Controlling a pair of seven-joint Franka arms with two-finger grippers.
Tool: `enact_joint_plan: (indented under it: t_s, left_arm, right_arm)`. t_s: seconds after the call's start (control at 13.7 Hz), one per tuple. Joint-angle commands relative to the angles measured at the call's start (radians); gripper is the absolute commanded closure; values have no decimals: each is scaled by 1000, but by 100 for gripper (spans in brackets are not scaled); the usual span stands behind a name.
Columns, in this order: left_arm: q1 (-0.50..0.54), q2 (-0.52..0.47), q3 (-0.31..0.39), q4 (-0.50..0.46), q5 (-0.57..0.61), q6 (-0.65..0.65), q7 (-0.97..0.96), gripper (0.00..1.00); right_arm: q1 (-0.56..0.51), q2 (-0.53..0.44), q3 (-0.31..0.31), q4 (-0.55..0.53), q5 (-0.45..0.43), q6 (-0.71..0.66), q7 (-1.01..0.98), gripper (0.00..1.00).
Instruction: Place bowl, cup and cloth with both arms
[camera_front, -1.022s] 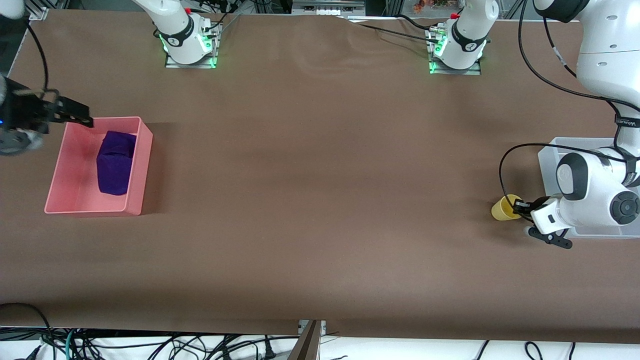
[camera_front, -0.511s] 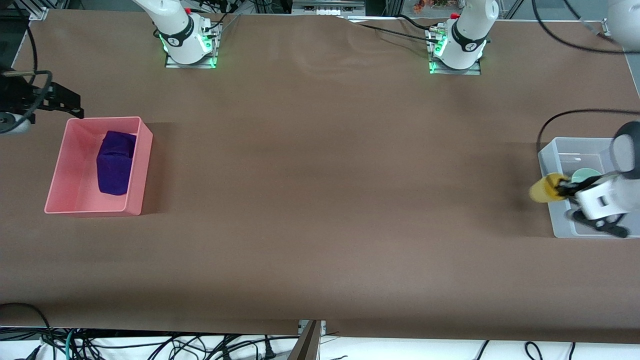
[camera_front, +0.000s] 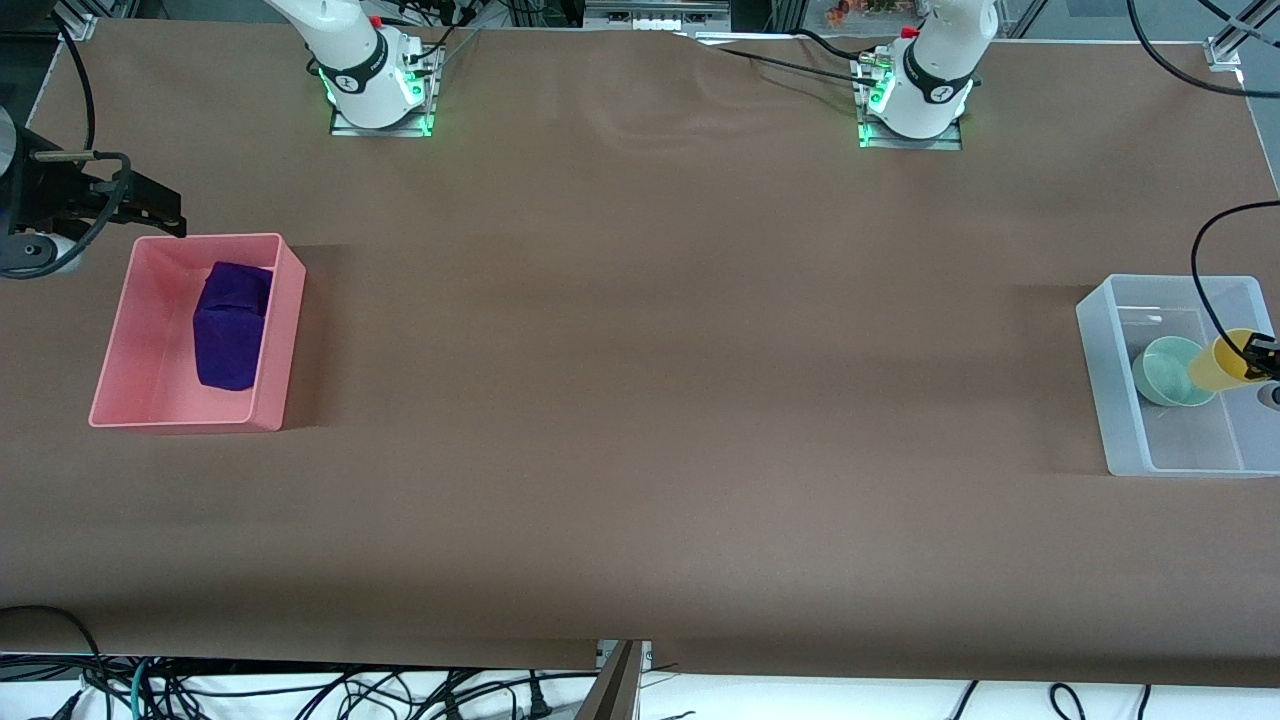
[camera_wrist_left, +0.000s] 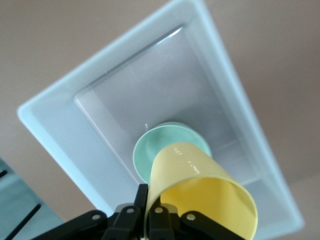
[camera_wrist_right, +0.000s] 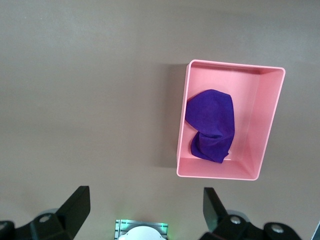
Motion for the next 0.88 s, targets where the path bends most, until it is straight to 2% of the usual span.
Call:
enact_joint_plan:
  t_s: [0.0,0.07,0.15,0.22,0.29,0.36,0.58,0.8]
  left_arm:
    - [36,31,-18,-47,-32,63,37,100]
    - [53,39,-18,-62,-33,97,40,100]
    - [58,48,-18,-68,-33,124,42,81]
    - [56,51,-18,-68,-33,128,42,21]
    - [53,40,-21,-68,-33,115,42,0]
    - [47,17,-23,-64,-33,83,43,0]
    - [45,-65,-99,-50,-42,-39,31,0]
    - [45,-170,-220,-48,-88,-165,-63,0]
  right_arm:
    - [5,7,9,19,-13,-2,10,0]
    - [13,10,9,19,-13,0,10,0]
    - [16,10,9,19,-17,0,11,0]
    - [16,11,9,19,-17,0,10,0]
    - [16,11,8,19,-19,0,10,0]
    - [16,13,8,19,-20,0,10,0]
    - [16,13,8,19,-22,0,11,0]
    - [14,13,8,19,-22,0,10,0]
